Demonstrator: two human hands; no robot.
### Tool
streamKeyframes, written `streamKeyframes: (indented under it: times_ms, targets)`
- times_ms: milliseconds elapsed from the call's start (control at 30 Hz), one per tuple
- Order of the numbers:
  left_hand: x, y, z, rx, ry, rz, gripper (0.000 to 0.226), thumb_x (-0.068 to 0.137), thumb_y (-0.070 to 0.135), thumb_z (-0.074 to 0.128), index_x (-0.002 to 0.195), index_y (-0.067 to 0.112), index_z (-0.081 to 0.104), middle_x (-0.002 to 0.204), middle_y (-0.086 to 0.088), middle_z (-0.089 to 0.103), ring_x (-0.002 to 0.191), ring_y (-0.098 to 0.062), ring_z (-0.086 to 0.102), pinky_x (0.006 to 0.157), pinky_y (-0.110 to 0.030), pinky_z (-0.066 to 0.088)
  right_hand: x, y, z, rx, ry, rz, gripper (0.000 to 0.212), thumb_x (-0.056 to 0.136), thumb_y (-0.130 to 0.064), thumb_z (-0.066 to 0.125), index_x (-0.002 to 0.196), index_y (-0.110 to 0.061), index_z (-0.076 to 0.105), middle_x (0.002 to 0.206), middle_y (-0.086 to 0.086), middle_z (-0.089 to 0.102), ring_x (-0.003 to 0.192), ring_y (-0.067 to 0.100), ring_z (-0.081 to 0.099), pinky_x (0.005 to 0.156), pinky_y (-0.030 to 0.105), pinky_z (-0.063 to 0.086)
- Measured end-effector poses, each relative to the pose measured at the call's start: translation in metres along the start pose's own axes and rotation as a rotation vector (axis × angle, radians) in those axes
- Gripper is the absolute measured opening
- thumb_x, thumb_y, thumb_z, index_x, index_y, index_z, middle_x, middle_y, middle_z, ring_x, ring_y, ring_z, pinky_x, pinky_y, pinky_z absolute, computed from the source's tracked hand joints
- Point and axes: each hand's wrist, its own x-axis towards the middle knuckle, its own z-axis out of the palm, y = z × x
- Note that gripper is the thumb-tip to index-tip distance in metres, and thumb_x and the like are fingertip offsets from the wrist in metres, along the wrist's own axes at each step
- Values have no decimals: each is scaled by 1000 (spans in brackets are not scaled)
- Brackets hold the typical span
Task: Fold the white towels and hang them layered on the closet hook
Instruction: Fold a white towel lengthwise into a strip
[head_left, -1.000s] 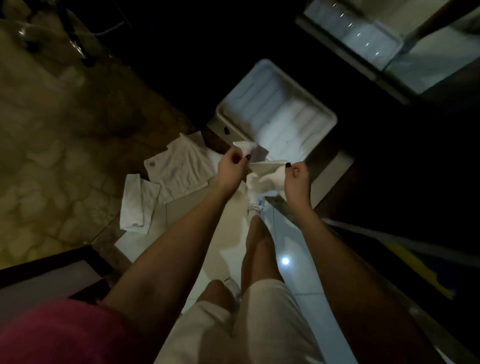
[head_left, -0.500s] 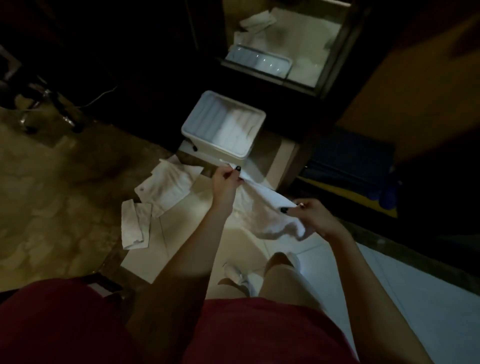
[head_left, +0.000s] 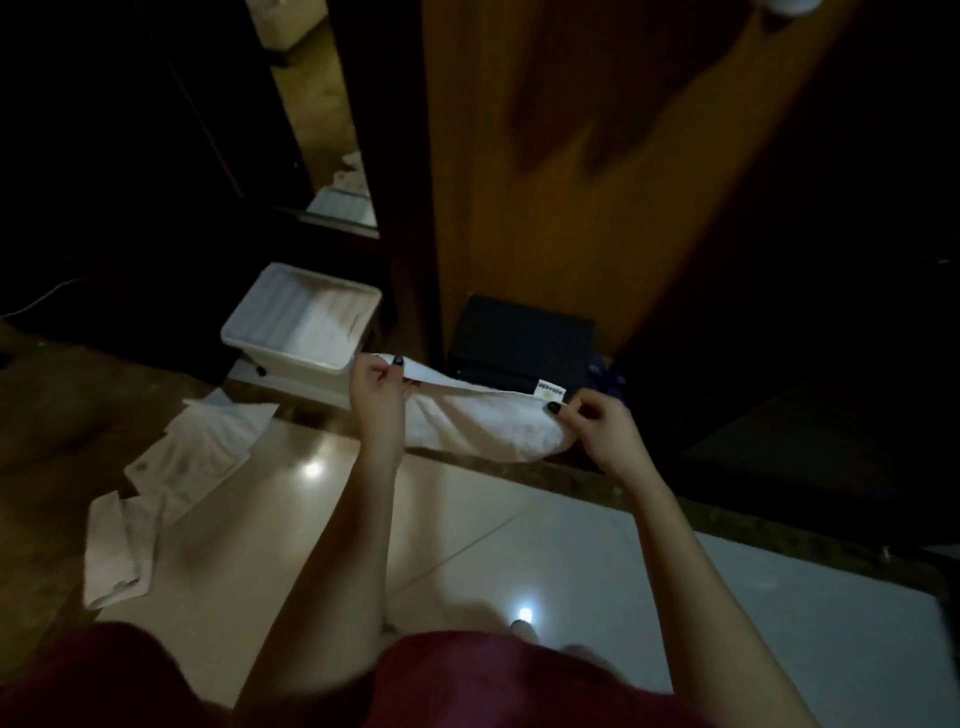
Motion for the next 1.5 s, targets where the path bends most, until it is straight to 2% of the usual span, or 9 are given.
streamKeyframes:
  times_ms: [133,267,433,600,700,1033,1300,1433,1500]
  targets:
    - [-35,28,62,103,-89,110,26,90,5,64,75,21,51,76,3,59,77,-16,62,86,-49,55,-15,2,-74,76,166,-2,19,94,-13,62,76,-15,58,72,2,59,64,13,56,56,21,44]
    - [-60,59,105,92,-251,185,24,88,3,67,86,20,50,80,-2,62,67,-9,64,73,-36,56,-26,-5,-149,101,174,5,8,94,-4,60,92,-5,67,87,10,66,79,16,61,66,21,49]
    - [-82,95,137,125,-461,231,16,91,6,65,103,16,61,85,1,66,82,-11,65,70,-21,54,-42,-20,-197,81,286,-134,13,94,-4,61,94,-12,71,95,6,71,91,16,67,77,22,53]
    - [-102,110,155,144,-665,279,18,93,10,62,103,22,70,105,0,72,101,-15,68,87,-28,54,-62,-42,-218,123,358,-293,17,99,-12,55,89,-19,66,67,1,68,58,10,63,54,20,50]
    - [-109,115,163,167,-676,281,18,94,10,61,100,25,71,106,1,72,104,-16,66,90,-33,54,-67,-51,-224,119,329,-256,14,97,-11,60,86,-8,68,58,7,64,52,11,61,52,19,48]
    - [-137,128,161,77,-879,198,21,94,12,62,86,23,77,89,-1,76,81,-14,70,64,-23,53,-84,-78,-201,283,92,-358,12,91,-4,64,84,-12,70,63,3,65,57,8,58,56,20,48]
    - [-139,144,154,62,-1083,219,21,91,15,64,86,29,78,87,4,75,81,-8,70,64,-19,52,-72,-85,-181,268,148,-375,23,80,-4,75,73,-26,75,110,-3,65,108,9,62,92,29,50]
    - [-136,144,155,79,-1112,226,13,86,23,66,88,29,78,89,4,75,82,-8,70,64,-18,51,-68,-81,-181,342,107,-379,14,86,-4,71,78,-15,75,91,10,73,88,21,70,80,39,55]
    - [-134,144,155,81,-1100,274,15,87,20,65,89,28,77,92,6,74,85,-6,68,67,-16,51,-65,-80,-181,353,121,-392,10,87,-6,70,79,-12,72,87,10,73,83,19,69,77,34,55]
